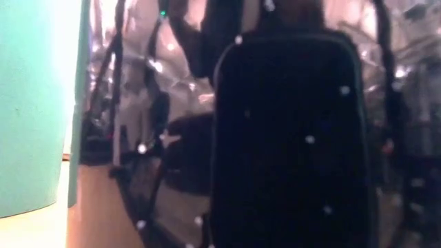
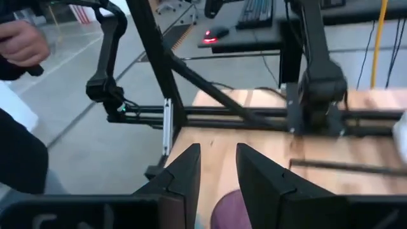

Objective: Stack small to large cups/mugs on shelf
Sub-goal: Put the purple transparent glass on the shelf

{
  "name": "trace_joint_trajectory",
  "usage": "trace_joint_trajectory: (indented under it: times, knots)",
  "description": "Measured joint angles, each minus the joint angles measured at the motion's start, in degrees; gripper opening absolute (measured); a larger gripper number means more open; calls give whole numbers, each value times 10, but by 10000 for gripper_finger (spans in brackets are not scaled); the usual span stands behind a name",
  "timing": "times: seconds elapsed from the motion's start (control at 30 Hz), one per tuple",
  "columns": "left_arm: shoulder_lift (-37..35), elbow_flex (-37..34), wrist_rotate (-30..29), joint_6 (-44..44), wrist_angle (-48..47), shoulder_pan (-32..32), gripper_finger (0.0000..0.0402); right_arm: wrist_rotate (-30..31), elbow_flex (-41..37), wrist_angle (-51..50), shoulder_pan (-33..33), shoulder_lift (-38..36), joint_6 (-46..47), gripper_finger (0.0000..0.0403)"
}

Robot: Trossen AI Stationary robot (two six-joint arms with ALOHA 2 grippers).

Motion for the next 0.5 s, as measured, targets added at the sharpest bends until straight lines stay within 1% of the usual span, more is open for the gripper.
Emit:
trace_joint_trajectory:
  times: [0.1, 0.23, 0.33, 0.5]
  knots:
    - [0, 0, 0, 0, 0, 0, 35, 0, 81, -64, -6, 36, -28, 107]
    - [0, 0, 0, 1, 0, 0, 31, 0, 159, -192, -17, 88, -49, 107]
    - [0, 0, 0, 0, -1, 0, 28, 1, 184, -242, -26, 117, -50, 107]
    - [0, 0, 0, 0, -4, 0, 33, 1, 188, -242, -30, 140, -46, 107]
